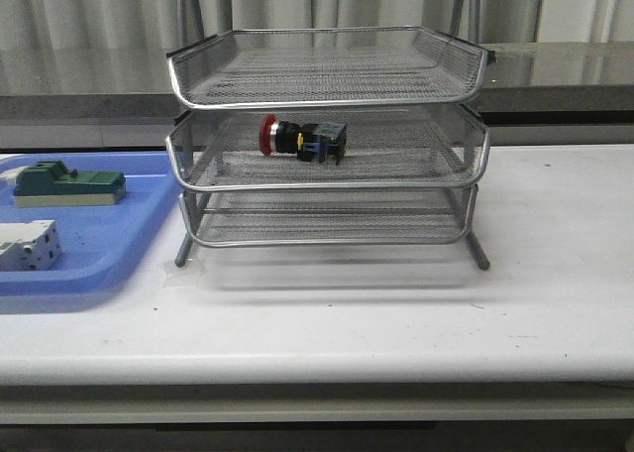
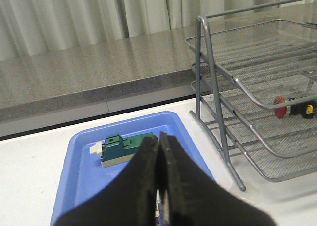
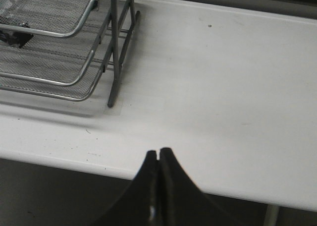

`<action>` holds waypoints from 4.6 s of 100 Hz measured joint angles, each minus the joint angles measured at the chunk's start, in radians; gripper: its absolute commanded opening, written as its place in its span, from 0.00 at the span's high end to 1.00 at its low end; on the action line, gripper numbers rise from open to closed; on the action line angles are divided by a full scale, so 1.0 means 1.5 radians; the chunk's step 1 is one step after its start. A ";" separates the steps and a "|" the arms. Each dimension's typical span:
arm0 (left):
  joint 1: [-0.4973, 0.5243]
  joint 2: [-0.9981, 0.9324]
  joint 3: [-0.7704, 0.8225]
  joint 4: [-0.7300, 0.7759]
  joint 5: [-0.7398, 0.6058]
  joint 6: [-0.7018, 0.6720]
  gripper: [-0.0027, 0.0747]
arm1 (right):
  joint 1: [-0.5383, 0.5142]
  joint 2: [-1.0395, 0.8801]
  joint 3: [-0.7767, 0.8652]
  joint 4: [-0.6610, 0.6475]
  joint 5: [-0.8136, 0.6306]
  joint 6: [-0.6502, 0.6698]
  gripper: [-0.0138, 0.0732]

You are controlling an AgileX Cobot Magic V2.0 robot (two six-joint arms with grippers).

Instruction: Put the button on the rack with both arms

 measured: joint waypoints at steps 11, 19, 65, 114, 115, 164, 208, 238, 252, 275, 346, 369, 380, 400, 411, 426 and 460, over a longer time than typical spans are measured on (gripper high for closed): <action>0.000 0.000 0.000 0.000 0.000 0.000 0.99 | 0.000 0.000 0.000 -0.003 0.000 -0.005 0.91; 0.000 0.000 0.000 0.000 0.000 0.000 0.99 | -0.002 -0.003 0.004 -0.006 -0.008 -0.025 0.91; 0.000 0.000 0.000 0.000 0.000 0.000 0.99 | -0.199 -0.171 0.175 0.162 -0.201 -0.201 0.91; 0.000 0.000 0.000 0.000 0.000 0.000 0.99 | -0.312 -0.369 0.394 0.281 -0.322 -0.305 0.91; 0.000 0.000 0.000 0.000 0.000 0.000 0.99 | -0.312 -0.369 0.396 0.281 -0.322 -0.305 0.91; 0.000 0.000 0.000 0.000 0.000 0.000 0.99 | -0.312 -0.371 0.474 0.281 -0.427 -0.308 0.91; 0.000 0.000 0.000 0.000 0.000 0.000 0.99 | -0.312 -0.371 0.474 0.281 -0.456 -0.309 0.91; 0.000 0.000 0.000 0.000 0.000 0.000 0.99 | -0.312 -0.371 0.474 0.281 -0.456 -0.309 0.91; 0.000 0.000 0.000 0.000 0.000 0.000 0.99 | -0.312 -0.371 0.474 0.281 -0.456 -0.309 0.91; 0.001 0.000 0.000 0.000 0.000 0.000 0.99 | -0.312 -0.371 0.474 0.281 -0.456 -0.309 0.91; 0.001 0.000 0.000 0.091 0.000 -0.069 0.99 | -0.312 -0.371 0.474 0.281 -0.456 -0.309 0.91; 0.007 -0.011 0.011 0.399 0.000 -0.415 0.99 | -0.312 -0.371 0.474 0.281 -0.456 -0.309 0.91; 0.023 -0.035 0.035 0.419 0.000 -0.443 0.99 | -0.312 -0.371 0.474 0.281 -0.456 -0.309 0.91; 0.056 -0.104 0.091 0.425 0.000 -0.463 0.99 | -0.312 -0.371 0.474 0.281 -0.456 -0.309 0.91; 0.065 -0.159 0.129 0.425 0.000 -0.471 0.99 | -0.312 -0.371 0.474 0.281 -0.456 -0.309 0.91; 0.079 -0.239 0.179 0.425 0.000 -0.486 0.99 | -0.312 -0.371 0.474 0.281 -0.456 -0.309 0.91; 0.116 -0.279 0.180 0.426 0.004 -0.515 0.99 | -0.312 -0.371 0.474 0.281 -0.456 -0.309 0.91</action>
